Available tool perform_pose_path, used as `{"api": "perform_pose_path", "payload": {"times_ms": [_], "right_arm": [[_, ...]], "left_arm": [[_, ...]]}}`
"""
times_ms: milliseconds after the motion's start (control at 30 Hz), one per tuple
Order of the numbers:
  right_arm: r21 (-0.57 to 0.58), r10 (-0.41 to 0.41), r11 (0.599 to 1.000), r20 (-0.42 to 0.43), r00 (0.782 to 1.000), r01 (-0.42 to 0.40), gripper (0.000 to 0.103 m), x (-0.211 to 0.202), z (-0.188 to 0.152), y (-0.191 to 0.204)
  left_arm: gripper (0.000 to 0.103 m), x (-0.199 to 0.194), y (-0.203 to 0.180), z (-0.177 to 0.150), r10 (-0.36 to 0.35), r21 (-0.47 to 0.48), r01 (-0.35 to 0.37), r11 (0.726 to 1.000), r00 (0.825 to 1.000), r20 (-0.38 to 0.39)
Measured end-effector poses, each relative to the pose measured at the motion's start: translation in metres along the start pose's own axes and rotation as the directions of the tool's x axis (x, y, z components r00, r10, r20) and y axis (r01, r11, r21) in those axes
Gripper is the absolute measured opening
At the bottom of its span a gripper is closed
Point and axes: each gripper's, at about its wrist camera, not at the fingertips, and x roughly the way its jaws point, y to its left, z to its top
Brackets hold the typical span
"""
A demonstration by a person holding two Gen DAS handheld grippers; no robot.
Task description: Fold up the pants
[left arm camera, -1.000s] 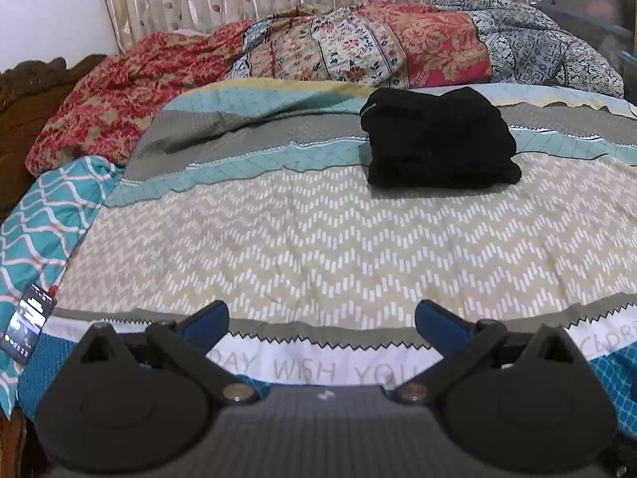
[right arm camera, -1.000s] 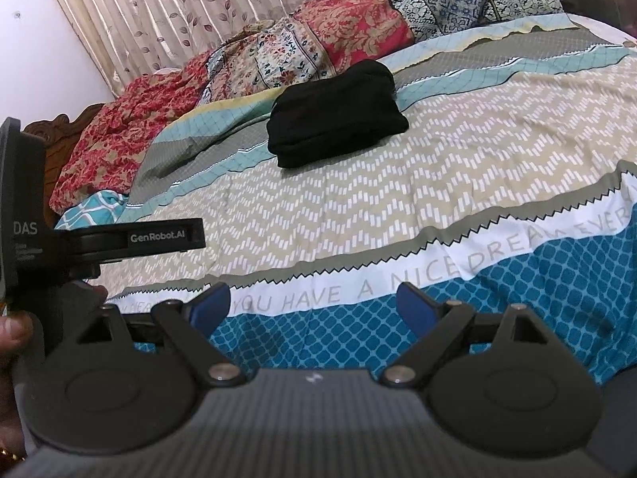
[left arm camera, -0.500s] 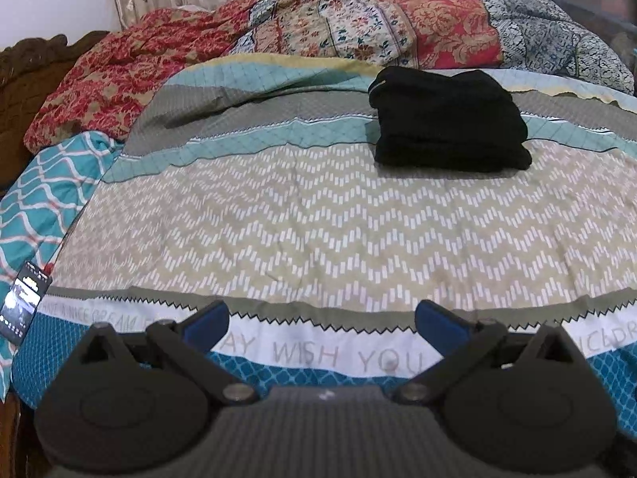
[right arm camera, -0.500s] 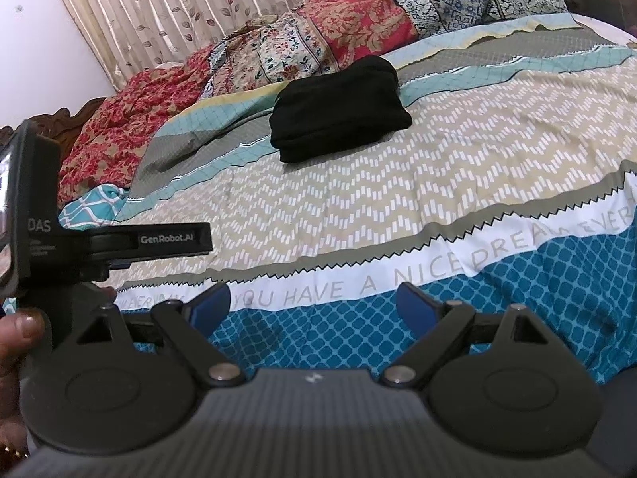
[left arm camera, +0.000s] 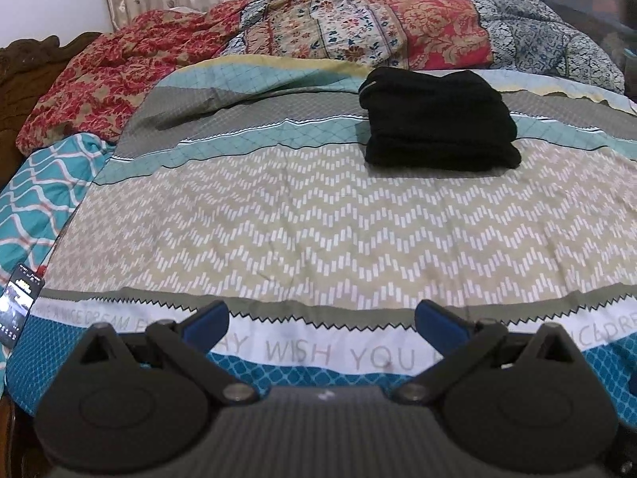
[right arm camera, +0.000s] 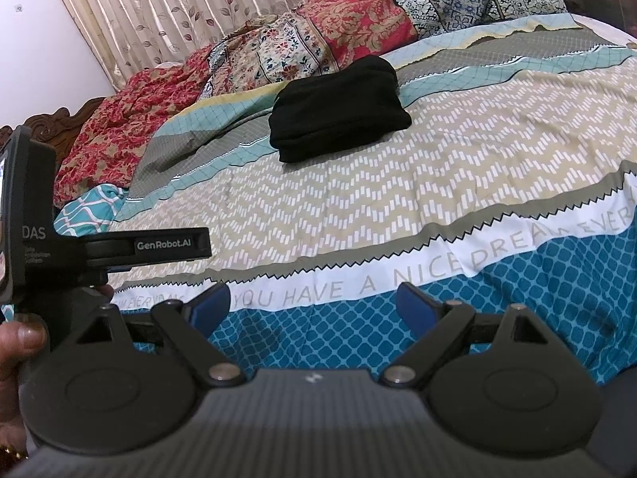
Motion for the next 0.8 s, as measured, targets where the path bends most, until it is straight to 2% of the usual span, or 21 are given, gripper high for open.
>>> {"api": "perform_pose_path", "payload": {"times_ms": [467,567,800], "right_arm": [[-0.005,-0.009,1.000,0.010,1.000,0.009,0.092,-0.005,0.002,-0.001],[0.002,-0.010,1.000,0.013,1.000,0.010,0.092,-0.006,0.001,-0.003],[0.027,-0.005,1.000,0.004,1.000,0.005,0.092,-0.005,0.000,-0.008]], "left_arm": [[0.103,-0.001,-0.012,0.002,-0.043,0.026,0.043,0.999,0.999,-0.022],[0.103,-0.002,-0.016,0.001,-0.031,0.041,0.032,0.999,0.999,-0.017],[0.103,-0.005,-0.020,0.002,0.048,0.075,-0.050,0.996,0.998,0.030]]}}
